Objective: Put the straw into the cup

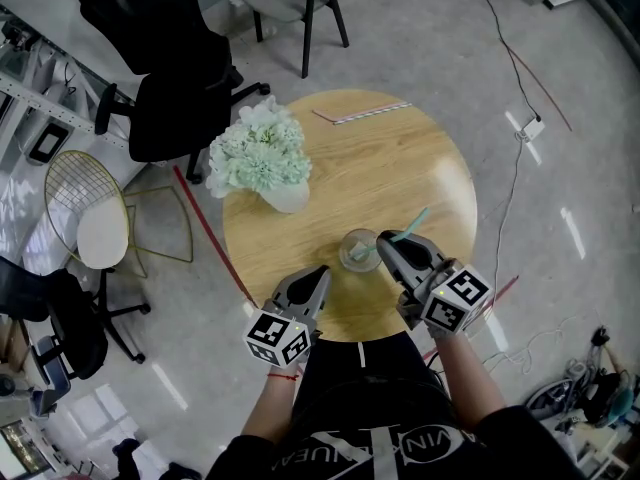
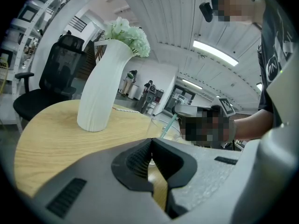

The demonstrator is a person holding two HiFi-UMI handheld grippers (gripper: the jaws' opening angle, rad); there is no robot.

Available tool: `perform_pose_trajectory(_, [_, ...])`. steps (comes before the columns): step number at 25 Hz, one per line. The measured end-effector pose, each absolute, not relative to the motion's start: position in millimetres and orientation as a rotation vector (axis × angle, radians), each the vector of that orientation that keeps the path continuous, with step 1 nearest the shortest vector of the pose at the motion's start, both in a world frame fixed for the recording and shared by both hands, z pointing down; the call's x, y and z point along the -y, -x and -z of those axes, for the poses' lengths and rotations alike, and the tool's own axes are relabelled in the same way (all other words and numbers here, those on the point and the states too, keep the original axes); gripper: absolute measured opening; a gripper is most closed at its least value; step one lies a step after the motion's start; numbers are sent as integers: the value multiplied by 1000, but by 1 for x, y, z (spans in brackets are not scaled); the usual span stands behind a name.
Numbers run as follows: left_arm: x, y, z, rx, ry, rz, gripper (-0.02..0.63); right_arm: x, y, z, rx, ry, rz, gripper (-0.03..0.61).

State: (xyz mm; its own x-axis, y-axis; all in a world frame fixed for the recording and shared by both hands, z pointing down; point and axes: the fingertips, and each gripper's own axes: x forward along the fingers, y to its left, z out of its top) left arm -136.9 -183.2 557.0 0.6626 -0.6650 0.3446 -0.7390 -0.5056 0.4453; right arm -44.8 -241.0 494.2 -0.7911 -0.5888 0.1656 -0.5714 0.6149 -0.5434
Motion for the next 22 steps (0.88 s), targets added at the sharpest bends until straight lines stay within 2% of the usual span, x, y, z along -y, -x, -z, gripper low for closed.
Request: perform_pose_trajectory(22, [178,136,-560,1087,-2291,-163,7,253,30,-506,-2713,1115,976,31])
